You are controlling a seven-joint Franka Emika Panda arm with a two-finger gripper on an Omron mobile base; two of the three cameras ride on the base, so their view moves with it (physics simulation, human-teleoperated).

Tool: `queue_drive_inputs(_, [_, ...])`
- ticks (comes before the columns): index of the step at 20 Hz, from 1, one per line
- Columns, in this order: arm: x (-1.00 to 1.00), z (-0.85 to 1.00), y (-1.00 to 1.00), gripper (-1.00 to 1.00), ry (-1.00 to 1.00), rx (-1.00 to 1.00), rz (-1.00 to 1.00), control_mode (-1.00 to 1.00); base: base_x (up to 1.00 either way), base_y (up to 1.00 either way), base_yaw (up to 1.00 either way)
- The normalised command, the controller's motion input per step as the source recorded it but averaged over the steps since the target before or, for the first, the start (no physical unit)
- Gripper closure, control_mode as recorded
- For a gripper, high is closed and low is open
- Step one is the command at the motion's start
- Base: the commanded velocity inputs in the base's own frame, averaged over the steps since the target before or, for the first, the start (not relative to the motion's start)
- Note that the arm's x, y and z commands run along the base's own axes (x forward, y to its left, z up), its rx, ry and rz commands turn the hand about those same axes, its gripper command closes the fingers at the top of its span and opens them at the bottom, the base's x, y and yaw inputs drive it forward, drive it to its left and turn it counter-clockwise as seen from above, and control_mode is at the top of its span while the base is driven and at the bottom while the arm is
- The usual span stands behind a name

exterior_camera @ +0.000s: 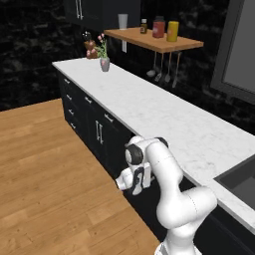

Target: Pick up the cup and bowl from the counter, place them in the dishwasher, and close the dishwasher door.

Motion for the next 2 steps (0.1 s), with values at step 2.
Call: queue_drive_inputs(2, [0.0, -0.31, -0.84, -1.0, -0.44, -0.35, 0.0, -1.0, 0.0, 0.0, 0.0])
